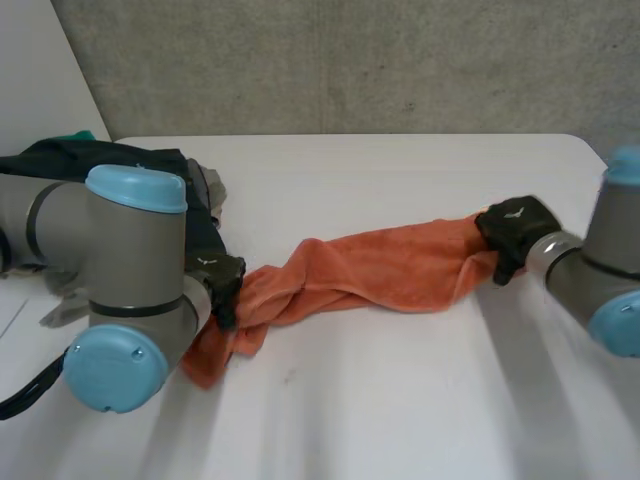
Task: Fold the laundry.
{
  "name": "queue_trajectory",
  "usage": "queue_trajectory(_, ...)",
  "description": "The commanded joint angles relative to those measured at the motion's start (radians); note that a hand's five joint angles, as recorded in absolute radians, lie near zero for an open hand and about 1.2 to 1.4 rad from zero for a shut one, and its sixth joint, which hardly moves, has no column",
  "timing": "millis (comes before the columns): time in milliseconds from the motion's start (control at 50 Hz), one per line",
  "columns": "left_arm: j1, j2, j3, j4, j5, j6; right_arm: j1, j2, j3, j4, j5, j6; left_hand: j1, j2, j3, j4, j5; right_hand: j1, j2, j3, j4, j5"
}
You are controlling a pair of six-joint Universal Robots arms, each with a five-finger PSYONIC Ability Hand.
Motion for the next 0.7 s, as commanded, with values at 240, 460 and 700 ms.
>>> queue_trajectory(240,0.1,0.171,0.051,-0.095,0.13,0.041,-0.145,-0.267,-0.101,0.511,-0.048,-0.157,0.511,0.543,0.564,0.561,0.567,0.238,0.222,0.214,0.204,0.715)
queue_trajectory(460,0.115,-0.069,0.35,-0.143,0.084,0.17,-0.116,-0.058,-0.234,0.399,-0.051,-0.189,0.511,0.543,0.564,0.561,0.567,0.238,0.222,0.214,0.204,0.715)
queue_trajectory(700,0.108,-0.024,0.851,0.079,0.104,0.113,-0.116,-0.017,-0.472,-0.383,-0.002,0.205,0.511,0.543,0.564,0.561,0.567,0.238,0.222,0.214,0.204,0.715)
